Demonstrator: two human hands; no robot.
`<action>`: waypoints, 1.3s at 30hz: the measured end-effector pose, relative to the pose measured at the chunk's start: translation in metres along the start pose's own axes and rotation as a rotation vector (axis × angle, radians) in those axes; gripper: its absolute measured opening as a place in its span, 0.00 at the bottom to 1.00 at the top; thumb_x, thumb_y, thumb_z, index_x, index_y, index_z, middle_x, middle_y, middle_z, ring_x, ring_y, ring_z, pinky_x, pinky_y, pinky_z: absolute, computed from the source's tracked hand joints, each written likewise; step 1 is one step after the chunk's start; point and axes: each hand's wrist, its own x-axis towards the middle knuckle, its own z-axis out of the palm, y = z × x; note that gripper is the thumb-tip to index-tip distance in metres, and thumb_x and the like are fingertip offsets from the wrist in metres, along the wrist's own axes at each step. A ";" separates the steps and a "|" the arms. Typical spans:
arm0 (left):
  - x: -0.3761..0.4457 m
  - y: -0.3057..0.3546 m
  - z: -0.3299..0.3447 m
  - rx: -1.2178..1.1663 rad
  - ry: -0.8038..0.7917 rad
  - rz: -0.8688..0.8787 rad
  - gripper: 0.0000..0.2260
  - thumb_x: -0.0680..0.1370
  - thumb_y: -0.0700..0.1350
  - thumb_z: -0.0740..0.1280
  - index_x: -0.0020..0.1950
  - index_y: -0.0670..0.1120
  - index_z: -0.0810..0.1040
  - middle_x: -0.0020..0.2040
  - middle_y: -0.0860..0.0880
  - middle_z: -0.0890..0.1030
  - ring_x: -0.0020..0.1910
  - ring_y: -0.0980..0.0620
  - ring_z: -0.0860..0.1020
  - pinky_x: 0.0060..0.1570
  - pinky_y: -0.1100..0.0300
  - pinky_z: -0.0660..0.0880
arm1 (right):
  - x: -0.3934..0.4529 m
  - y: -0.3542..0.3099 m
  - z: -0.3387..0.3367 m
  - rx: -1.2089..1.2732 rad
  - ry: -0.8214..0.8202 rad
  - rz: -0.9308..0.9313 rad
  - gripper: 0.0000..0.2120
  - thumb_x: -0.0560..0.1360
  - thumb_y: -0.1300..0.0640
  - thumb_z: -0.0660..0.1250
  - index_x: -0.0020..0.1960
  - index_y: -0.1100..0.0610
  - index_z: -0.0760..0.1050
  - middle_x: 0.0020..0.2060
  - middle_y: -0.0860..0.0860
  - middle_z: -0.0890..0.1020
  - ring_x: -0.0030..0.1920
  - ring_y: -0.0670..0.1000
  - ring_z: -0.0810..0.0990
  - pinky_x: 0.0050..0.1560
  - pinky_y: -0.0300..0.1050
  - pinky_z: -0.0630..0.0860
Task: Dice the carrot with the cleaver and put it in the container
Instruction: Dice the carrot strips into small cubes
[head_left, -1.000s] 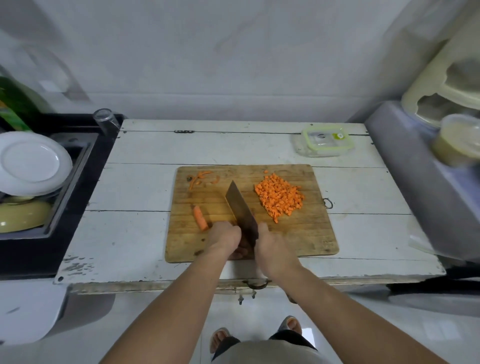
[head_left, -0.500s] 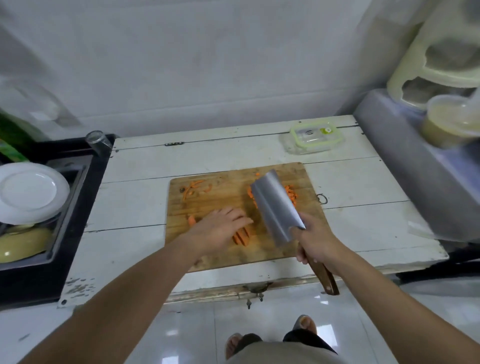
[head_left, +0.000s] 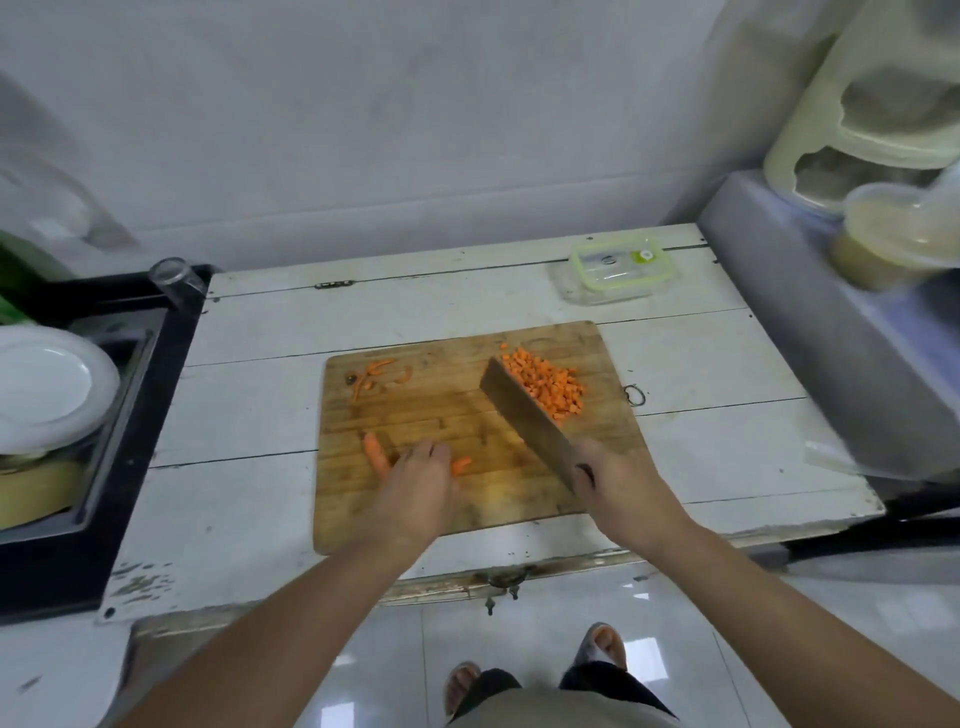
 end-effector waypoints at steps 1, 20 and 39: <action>-0.005 0.006 -0.003 -0.056 0.056 -0.074 0.09 0.84 0.51 0.61 0.56 0.49 0.78 0.55 0.49 0.79 0.62 0.46 0.76 0.75 0.30 0.47 | -0.001 -0.002 0.003 -0.208 0.025 -0.051 0.11 0.81 0.57 0.57 0.61 0.48 0.71 0.37 0.53 0.80 0.36 0.59 0.79 0.34 0.53 0.77; -0.015 0.001 0.024 -0.407 0.362 -0.038 0.10 0.77 0.43 0.74 0.58 0.49 0.85 0.50 0.50 0.82 0.58 0.46 0.78 0.63 0.59 0.67 | 0.025 -0.046 0.030 -0.201 0.009 -0.013 0.08 0.81 0.56 0.58 0.56 0.52 0.76 0.38 0.52 0.79 0.37 0.56 0.78 0.35 0.48 0.77; -0.011 0.013 0.039 -0.379 0.502 0.122 0.06 0.73 0.37 0.76 0.41 0.46 0.83 0.41 0.50 0.78 0.43 0.50 0.74 0.39 0.58 0.76 | -0.023 -0.054 0.039 -0.326 0.017 -0.019 0.05 0.79 0.60 0.60 0.52 0.55 0.73 0.35 0.50 0.75 0.34 0.54 0.76 0.32 0.46 0.72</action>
